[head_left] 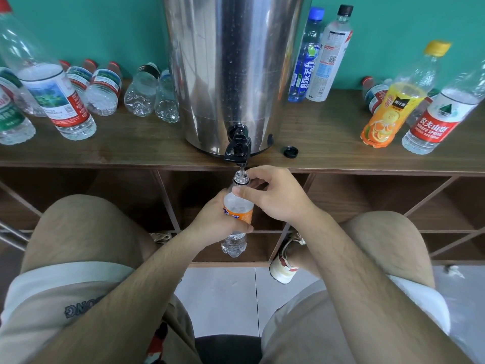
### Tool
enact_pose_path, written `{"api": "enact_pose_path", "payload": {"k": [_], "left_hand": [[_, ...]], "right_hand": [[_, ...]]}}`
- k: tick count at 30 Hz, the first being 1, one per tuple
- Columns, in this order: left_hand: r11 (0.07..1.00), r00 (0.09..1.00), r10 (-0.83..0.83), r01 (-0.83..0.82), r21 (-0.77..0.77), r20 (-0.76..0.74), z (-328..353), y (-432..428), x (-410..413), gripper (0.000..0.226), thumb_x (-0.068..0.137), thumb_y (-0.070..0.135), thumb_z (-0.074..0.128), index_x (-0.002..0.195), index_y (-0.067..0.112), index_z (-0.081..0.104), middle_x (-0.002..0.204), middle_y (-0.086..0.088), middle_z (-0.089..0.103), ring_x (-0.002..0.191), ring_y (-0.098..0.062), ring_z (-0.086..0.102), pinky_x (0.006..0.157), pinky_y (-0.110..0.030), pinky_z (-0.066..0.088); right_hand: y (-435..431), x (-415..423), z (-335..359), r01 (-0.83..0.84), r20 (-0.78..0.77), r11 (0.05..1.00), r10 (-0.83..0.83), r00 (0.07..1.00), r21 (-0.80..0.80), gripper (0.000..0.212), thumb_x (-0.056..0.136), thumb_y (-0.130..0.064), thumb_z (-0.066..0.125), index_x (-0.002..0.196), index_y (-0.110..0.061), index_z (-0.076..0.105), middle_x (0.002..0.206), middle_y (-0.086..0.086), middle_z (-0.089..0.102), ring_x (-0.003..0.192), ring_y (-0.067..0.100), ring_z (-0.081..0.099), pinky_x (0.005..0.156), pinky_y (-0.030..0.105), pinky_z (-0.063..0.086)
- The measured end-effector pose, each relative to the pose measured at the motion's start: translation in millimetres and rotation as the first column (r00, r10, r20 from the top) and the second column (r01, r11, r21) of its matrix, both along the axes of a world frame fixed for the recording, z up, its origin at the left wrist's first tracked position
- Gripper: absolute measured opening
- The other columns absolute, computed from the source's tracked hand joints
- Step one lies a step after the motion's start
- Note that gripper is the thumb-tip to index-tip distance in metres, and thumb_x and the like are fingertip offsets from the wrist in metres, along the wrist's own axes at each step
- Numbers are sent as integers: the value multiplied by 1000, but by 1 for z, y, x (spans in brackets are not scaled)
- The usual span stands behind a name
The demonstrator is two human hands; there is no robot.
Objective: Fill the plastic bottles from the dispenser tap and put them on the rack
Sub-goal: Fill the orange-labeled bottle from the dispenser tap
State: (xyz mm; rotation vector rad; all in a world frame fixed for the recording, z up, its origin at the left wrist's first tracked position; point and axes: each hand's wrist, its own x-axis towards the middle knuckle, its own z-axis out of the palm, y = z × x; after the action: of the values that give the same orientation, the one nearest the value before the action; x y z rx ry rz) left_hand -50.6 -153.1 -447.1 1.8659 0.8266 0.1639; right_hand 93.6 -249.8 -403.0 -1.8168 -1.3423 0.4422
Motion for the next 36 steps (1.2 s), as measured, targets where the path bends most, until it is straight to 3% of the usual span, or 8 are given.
{"api": "enact_pose_path", "payload": {"k": [10,15,21,26,31,36], "left_hand": [[1000,1000,-9,9,29,-6,-1,1,2,86,70,16,95,142,24,48,128,3,62,119,-17,60,103,-36,52],[999,1000,-12,12,31,-8,-4,1,1,87,70,18,95,142,24,48,127,4,62,117,-16,60,101,-35,53],[999,1000,-5,5,34,3,-8,3,2,87,69,18,95,141,25,48,124,6,61,114,-14,59,89,-25,51],[999,1000,-11,11,31,-2,-9,3,2,88,69,19,95,142,25,47,126,6,61,118,-15,59,99,-33,52],[1000,1000,-6,6,18,5,-11,5,1,86,68,18,95,139,26,48,121,8,62,112,-13,60,89,-26,52],[1000,1000,-11,11,9,14,-14,6,2,86,67,19,96,138,27,49,121,8,63,111,-12,61,90,-27,53]], "right_hand": [[1,-2,0,13,-3,1000,-13,1000,1,20,91,-37,80,106,-24,80,99,-9,77,94,8,70,87,40,57],[0,-2,0,17,8,1000,-17,1000,-5,21,91,-37,80,107,-24,80,99,-9,77,94,7,70,86,39,57],[0,-1,0,24,2,1000,-23,1000,-19,24,90,-41,80,109,-26,79,101,-10,76,95,7,69,86,39,58],[0,-2,1,28,3,999,-28,1000,-20,23,90,-41,80,108,-27,78,99,-12,76,94,4,69,85,35,58],[0,-3,2,20,12,1000,-20,1000,-15,21,91,-39,80,105,-24,79,98,-9,77,92,6,70,85,38,58],[-1,-2,2,21,14,1000,-20,1000,-18,20,91,-38,80,104,-23,79,97,-9,76,91,7,69,86,40,57]]}}
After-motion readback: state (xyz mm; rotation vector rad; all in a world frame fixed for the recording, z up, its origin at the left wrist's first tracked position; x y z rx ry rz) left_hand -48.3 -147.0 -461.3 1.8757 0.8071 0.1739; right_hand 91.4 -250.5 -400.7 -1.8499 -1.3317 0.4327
